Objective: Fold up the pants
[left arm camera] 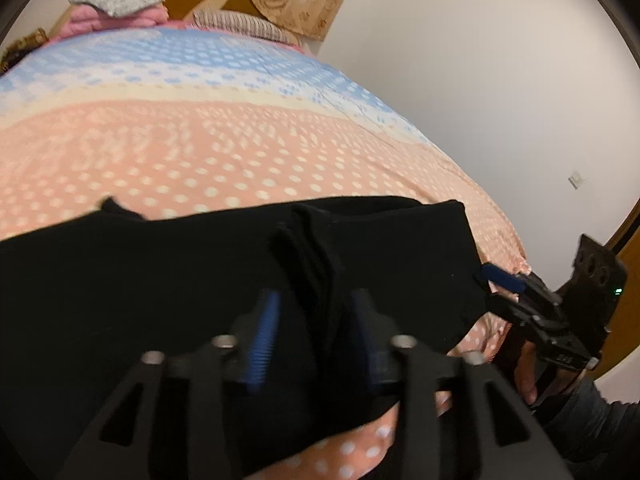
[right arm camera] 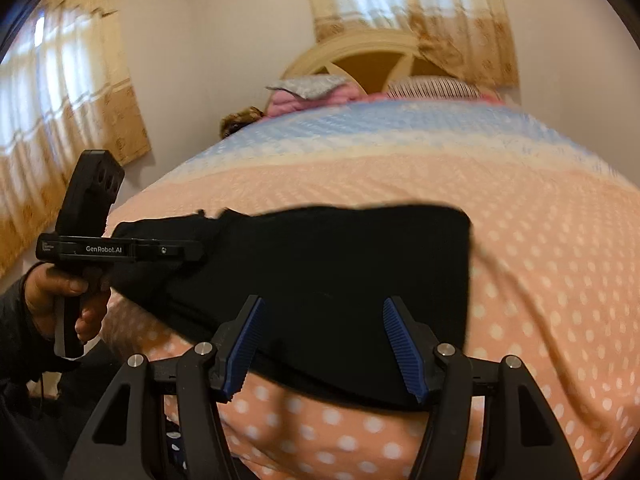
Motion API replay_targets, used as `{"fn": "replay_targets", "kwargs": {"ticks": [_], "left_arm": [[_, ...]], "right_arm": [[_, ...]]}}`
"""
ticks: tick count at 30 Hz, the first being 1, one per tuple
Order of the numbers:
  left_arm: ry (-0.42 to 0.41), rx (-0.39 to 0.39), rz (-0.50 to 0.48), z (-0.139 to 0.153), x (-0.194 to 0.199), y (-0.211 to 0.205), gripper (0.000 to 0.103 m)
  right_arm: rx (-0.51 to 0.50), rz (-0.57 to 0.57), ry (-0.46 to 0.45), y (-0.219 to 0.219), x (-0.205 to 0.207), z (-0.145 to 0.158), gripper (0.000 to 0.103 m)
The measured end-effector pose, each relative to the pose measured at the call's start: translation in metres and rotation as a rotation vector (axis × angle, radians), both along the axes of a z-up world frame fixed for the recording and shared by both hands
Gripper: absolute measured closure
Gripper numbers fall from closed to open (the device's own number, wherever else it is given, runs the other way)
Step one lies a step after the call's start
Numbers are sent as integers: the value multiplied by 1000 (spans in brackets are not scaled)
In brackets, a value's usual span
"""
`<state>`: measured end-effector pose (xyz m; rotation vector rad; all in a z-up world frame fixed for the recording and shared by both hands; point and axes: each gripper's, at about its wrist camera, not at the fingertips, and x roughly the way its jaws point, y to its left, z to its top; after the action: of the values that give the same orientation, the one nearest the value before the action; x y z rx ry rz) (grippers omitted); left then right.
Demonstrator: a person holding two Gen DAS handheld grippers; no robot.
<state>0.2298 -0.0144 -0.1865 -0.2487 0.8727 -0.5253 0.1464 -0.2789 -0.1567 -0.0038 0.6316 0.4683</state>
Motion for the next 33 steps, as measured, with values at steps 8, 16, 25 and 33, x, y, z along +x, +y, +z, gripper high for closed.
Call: {"fn": "replay_targets", "kwargs": {"ticks": [8,16,25,33], "left_arm": [[7,-7,78,-2,-7,37,47],[-34,23,126,3,-17,56,40],[-36,100,249,5,-32,115,34],[-24,255,440,-4,-47,179,31]], "right_arm": [[-136,140,127,85,20,-30,40],[-172,210,0,124,2,-7,40],[-220,324,67,164,2,-39,39],[-119,252,24,163,10,-17,39]]}}
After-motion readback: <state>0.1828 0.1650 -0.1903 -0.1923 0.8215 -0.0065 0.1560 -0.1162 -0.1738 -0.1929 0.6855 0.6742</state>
